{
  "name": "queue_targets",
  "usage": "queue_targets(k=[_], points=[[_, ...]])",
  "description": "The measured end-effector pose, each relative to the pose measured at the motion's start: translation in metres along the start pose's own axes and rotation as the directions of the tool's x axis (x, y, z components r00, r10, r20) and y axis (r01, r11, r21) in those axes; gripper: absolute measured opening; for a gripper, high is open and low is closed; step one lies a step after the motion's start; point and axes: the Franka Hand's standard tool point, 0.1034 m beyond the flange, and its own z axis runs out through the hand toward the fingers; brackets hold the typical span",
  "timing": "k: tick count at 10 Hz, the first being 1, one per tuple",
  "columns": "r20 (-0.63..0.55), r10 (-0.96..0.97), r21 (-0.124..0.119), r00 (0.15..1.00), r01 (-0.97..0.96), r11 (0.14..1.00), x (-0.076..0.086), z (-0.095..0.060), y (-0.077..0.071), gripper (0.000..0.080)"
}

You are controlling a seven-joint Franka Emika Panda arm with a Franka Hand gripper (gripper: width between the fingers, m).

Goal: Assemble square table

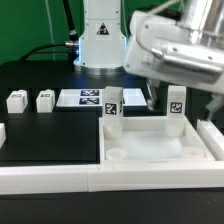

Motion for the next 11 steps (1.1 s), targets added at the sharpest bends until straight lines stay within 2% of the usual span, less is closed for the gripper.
queue_targets(k=[1, 2, 3, 4, 6, 9, 10, 11], points=[[0.012, 0.03, 0.015, 0.999, -0.03, 0.999, -0.001, -0.009, -0.02, 0.0649], [0.012, 0.07, 0.029, 0.997, -0.07, 0.997, 0.002, -0.012, -0.041, 0.0649], [0.009, 0.123, 0.029, 0.992, -0.123, 0.992, 0.004, -0.007, -0.057, 0.0649], [0.001, 0.185, 0.031, 0.983, -0.185, 0.982, 0.004, -0.002, -0.066, 0.0649], [0.006, 0.297, 0.027, 0.955, -0.297, 0.954, 0.004, -0.003, -0.061, 0.0649], [0.005, 0.482, 0.026, 0.876, -0.482, 0.876, 0.006, -0.001, -0.062, 0.0649], [-0.006, 0.569, 0.032, 0.822, -0.568, 0.822, 0.011, 0.002, -0.069, 0.0649], [-0.006, 0.639, 0.041, 0.77, -0.638, 0.769, 0.022, -0.002, -0.079, 0.0649]])
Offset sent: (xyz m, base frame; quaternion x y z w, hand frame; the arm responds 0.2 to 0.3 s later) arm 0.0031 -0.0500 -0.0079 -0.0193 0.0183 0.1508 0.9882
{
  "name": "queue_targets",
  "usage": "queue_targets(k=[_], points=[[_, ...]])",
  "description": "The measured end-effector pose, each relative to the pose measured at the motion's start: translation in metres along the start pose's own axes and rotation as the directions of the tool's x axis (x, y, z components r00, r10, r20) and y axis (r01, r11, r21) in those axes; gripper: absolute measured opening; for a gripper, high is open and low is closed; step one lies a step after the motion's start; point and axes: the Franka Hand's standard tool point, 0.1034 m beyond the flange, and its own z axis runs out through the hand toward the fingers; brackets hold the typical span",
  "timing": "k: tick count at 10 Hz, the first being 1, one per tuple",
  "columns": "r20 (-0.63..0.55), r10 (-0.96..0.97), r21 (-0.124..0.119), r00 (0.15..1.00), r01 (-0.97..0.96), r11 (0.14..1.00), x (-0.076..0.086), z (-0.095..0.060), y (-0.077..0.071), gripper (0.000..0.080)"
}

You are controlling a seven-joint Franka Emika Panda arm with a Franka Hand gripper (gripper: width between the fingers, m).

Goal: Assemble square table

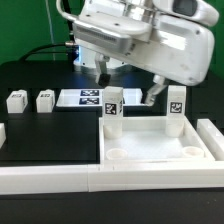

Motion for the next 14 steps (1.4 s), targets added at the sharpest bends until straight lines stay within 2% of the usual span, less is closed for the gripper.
queue_targets(k=[3, 4, 5, 10, 11, 12, 14], points=[[-0.011, 0.241, 0.051, 0.97, -0.24, 0.969, 0.001, -0.005, -0.063, 0.0649], [-0.005, 0.316, 0.062, 0.949, -0.315, 0.947, -0.001, -0.006, -0.076, 0.0649], [-0.004, 0.376, 0.071, 0.927, -0.375, 0.924, 0.0, -0.005, -0.077, 0.0649], [0.002, 0.646, 0.072, 0.764, -0.644, 0.762, 0.004, -0.004, -0.076, 0.0649], [-0.002, 0.709, 0.079, 0.705, -0.707, 0.703, 0.009, 0.001, -0.086, 0.0649], [-0.003, 0.745, 0.086, 0.667, -0.742, 0.665, 0.013, 0.006, -0.105, 0.0649], [-0.013, 0.85, 0.16, 0.527, -0.838, 0.522, 0.02, 0.025, -0.145, 0.0649]])
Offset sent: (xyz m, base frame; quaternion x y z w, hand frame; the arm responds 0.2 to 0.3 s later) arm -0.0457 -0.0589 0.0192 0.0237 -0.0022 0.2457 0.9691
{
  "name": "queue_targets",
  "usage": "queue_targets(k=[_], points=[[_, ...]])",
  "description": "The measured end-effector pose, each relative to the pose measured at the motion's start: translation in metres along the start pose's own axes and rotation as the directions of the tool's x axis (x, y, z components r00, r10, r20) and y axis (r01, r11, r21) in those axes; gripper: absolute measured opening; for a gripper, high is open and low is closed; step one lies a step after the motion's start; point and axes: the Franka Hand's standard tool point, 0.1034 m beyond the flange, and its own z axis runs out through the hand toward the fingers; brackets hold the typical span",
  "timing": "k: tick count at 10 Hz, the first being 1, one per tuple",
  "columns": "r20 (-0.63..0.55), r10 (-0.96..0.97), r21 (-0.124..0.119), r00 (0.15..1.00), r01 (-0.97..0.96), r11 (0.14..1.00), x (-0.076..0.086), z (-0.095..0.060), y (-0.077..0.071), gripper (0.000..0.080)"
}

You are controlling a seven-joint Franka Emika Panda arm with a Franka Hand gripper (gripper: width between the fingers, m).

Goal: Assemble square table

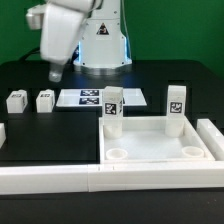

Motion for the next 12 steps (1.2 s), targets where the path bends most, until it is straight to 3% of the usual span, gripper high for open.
queue_targets(k=[2, 6, 8, 10, 12], points=[[-0.039, 0.165, 0.058, 0.986, -0.163, 0.985, -0.013, 0.013, -0.009, 0.0649], [-0.032, 0.353, 0.067, 0.935, -0.35, 0.934, -0.008, 0.012, -0.009, 0.0649], [-0.024, 0.535, 0.073, 0.845, -0.532, 0.843, -0.009, 0.019, -0.011, 0.0649], [0.026, 0.797, 0.133, 0.603, -0.792, 0.595, -0.037, 0.038, -0.03, 0.0649], [0.035, 0.883, 0.203, 0.468, -0.869, 0.452, -0.043, 0.046, -0.034, 0.0649]])
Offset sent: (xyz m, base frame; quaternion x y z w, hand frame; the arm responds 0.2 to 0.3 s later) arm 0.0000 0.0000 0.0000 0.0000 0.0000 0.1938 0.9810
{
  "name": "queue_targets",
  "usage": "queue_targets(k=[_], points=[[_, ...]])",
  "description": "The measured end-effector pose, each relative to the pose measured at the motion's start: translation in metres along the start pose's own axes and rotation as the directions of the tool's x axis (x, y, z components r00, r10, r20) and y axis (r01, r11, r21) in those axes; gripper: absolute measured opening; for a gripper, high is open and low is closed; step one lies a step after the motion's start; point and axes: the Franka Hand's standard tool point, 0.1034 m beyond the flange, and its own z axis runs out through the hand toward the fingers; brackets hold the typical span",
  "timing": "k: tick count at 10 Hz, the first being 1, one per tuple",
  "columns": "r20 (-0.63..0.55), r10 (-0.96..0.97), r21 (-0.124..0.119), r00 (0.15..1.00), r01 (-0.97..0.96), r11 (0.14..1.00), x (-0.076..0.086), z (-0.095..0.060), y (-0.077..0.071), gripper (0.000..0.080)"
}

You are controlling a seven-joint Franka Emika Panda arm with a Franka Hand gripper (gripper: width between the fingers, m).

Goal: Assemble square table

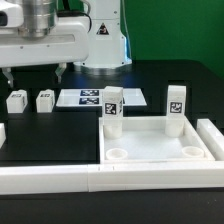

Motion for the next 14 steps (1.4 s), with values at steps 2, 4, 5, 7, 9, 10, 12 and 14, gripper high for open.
queue_targets(k=[2, 4, 5, 7, 9, 10, 12, 14], points=[[-0.003, 0.095, 0.006, 0.995, -0.095, 0.995, 0.004, -0.001, -0.006, 0.0649], [0.023, 0.076, 0.016, 0.997, -0.076, 0.997, 0.001, 0.002, -0.009, 0.0649], [0.061, 0.103, 0.03, 0.993, -0.105, 0.994, -0.006, 0.01, -0.008, 0.0649], [0.262, 0.148, 0.072, 0.954, -0.172, 0.983, -0.024, 0.018, -0.014, 0.0649], [0.356, 0.141, 0.096, 0.924, -0.187, 0.978, -0.02, 0.022, -0.014, 0.0649], [0.399, 0.131, 0.105, 0.908, -0.187, 0.977, -0.019, 0.023, -0.015, 0.0649], [0.488, 0.094, 0.122, 0.868, -0.175, 0.977, -0.017, 0.026, -0.022, 0.0649], [0.604, 0.075, 0.138, 0.793, -0.197, 0.971, -0.023, 0.038, -0.022, 0.0649]])
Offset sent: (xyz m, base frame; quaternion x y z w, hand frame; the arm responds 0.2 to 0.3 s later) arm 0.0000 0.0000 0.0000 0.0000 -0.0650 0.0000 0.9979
